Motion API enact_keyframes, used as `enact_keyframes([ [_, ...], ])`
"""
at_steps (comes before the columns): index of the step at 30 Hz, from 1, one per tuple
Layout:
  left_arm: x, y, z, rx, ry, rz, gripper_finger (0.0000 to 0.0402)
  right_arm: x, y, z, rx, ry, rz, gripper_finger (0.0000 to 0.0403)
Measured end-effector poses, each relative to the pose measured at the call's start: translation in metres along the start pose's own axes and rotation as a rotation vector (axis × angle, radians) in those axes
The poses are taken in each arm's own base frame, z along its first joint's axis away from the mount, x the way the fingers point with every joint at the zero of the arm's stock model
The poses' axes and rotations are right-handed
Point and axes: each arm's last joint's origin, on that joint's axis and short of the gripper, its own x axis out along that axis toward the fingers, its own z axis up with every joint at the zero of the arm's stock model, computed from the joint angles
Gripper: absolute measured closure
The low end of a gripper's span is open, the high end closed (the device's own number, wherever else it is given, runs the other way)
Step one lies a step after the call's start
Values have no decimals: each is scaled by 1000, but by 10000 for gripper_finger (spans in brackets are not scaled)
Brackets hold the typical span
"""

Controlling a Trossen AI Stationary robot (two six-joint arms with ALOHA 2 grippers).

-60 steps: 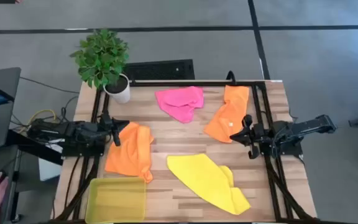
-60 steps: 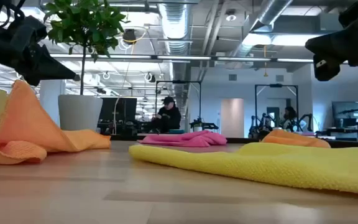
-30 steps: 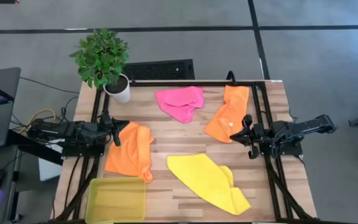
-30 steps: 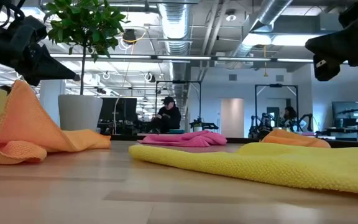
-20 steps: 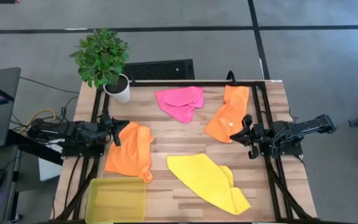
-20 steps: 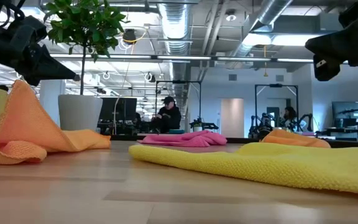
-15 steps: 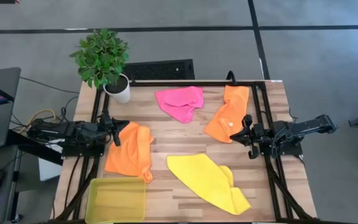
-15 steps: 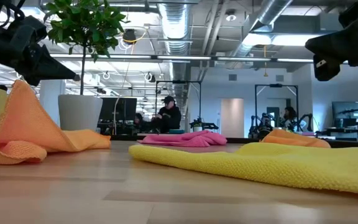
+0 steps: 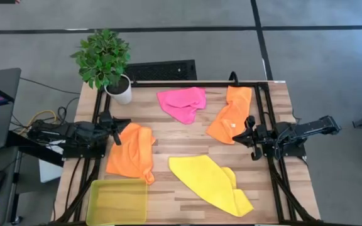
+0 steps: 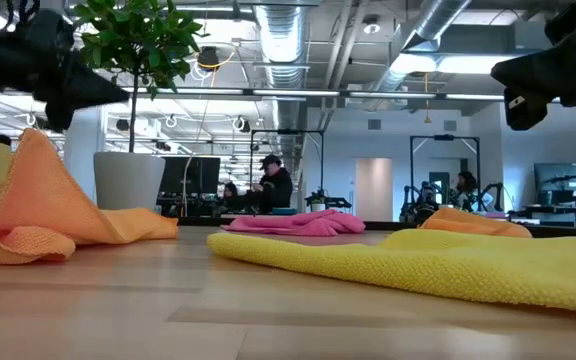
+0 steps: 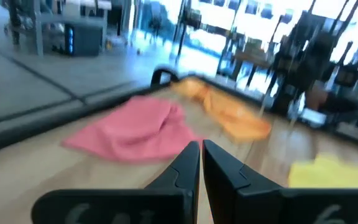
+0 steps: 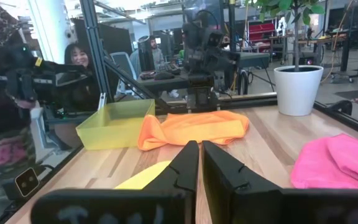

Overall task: Fold microfiber towels
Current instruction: Fold the pink microfiber towel

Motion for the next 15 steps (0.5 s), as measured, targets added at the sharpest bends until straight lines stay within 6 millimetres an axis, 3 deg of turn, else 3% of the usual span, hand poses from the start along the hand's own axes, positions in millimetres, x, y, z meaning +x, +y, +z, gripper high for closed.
enact_keyframes([
  [7, -3, -8, 28, 173, -242, -75, 391, 0, 0, 0, 0, 0, 0, 359],
  [10, -3, -10, 29, 258, -254, -91, 391, 0, 0, 0, 0, 0, 0, 359],
  [15, 0, -8, 28, 246, -236, -5, 391, 0, 0, 0, 0, 0, 0, 359],
])
